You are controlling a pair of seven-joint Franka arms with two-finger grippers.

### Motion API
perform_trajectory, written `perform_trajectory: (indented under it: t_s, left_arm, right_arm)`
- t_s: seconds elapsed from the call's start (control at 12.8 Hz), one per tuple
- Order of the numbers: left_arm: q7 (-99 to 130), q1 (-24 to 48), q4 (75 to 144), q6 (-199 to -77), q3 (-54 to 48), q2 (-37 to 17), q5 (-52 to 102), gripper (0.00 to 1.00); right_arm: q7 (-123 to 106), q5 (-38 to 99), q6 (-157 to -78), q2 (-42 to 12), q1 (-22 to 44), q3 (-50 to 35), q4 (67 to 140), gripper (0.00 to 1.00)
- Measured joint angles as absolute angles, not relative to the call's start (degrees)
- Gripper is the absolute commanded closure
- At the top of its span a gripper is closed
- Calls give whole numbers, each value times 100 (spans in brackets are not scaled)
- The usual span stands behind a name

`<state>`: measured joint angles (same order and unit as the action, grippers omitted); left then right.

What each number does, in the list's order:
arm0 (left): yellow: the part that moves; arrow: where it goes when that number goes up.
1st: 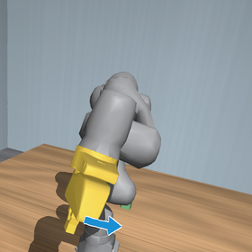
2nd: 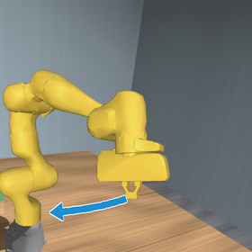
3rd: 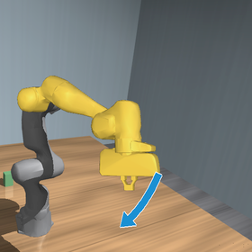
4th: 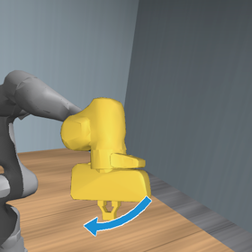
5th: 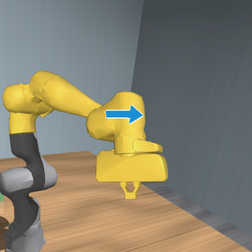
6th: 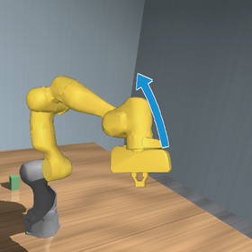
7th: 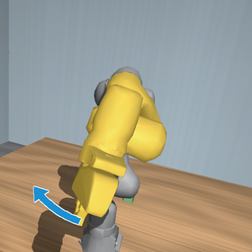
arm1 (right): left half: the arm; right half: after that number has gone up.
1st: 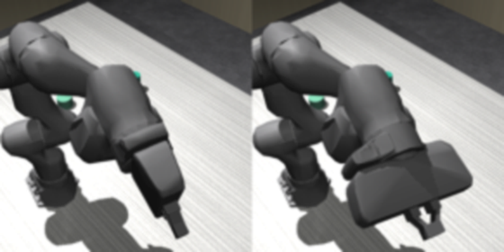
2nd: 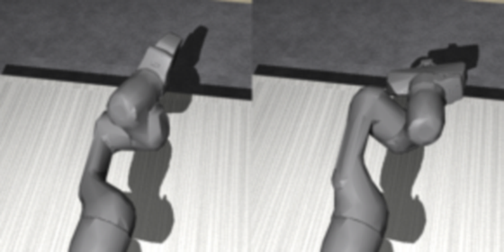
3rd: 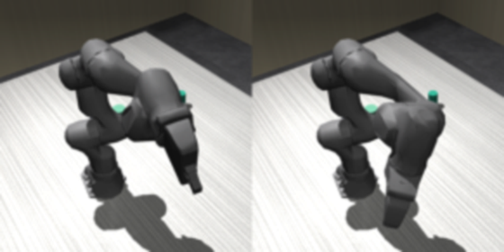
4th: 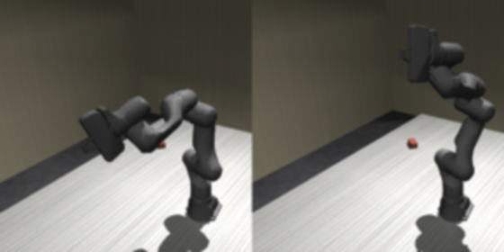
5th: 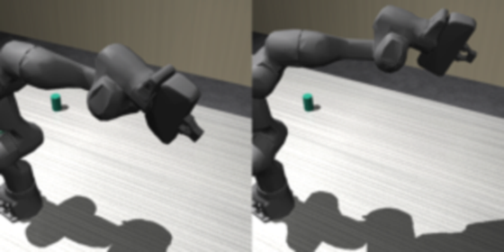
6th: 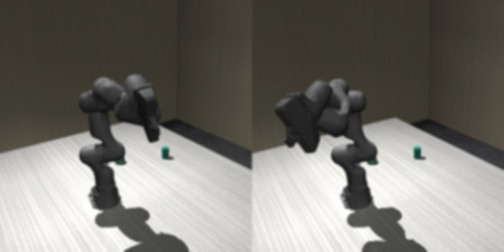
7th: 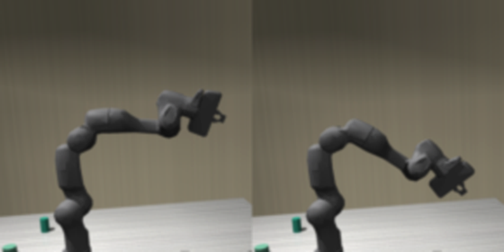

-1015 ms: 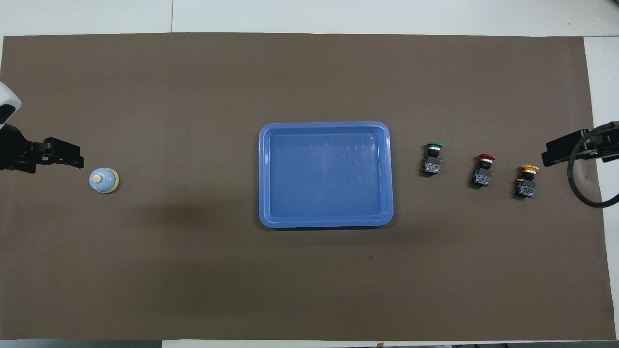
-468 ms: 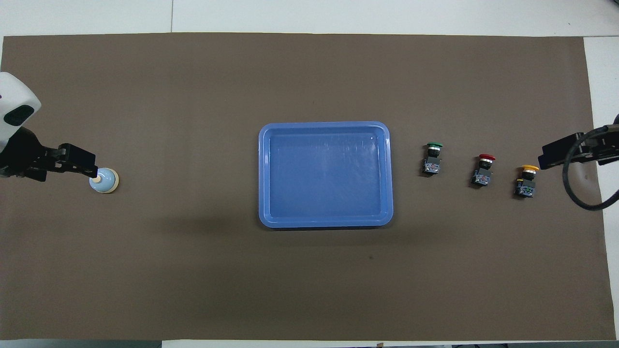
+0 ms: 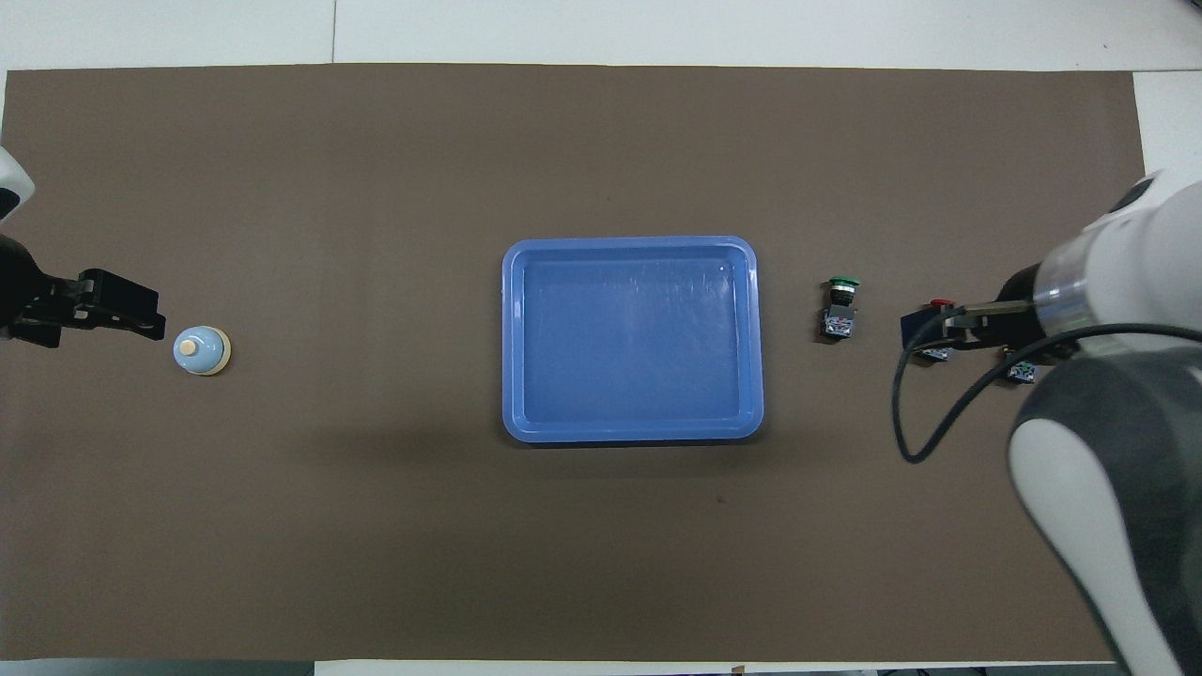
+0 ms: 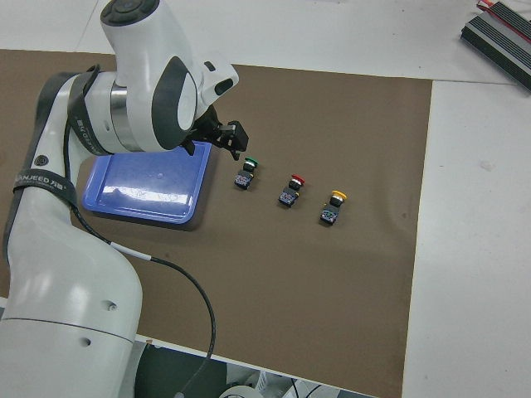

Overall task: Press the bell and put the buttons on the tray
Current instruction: 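Grasp the green-capped button with the right gripper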

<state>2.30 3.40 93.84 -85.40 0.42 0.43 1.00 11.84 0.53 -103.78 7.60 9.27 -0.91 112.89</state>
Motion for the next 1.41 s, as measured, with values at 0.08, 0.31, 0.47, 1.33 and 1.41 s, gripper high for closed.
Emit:
perform_trajectory:
  t_s: [0.08,0.31,0.47,1.33,1.41]
  left_arm:
    - [230,340,9383,-8540,42,33,100,0]
    - [230,340,9340,-8494,42,15,100,0]
    - [230,341,9303,-8483,38,5,99,0]
    - [231,339,9301,-8466,43,-20,100,0]
    - [231,339,9300,-8466,16,-20,100,0]
  right_arm:
    - [1457,53,-10735,800,1089,-103,11687,0]
    - [1592,53,-11899,399,1112,-72,12318,0]
    - [1545,53,-12701,-118,1050,-33,12427,0]
    - [1439,53,-14423,-1409,781,-19,12523,1]
    - [1439,53,-14431,-1456,781,-19,12511,5]
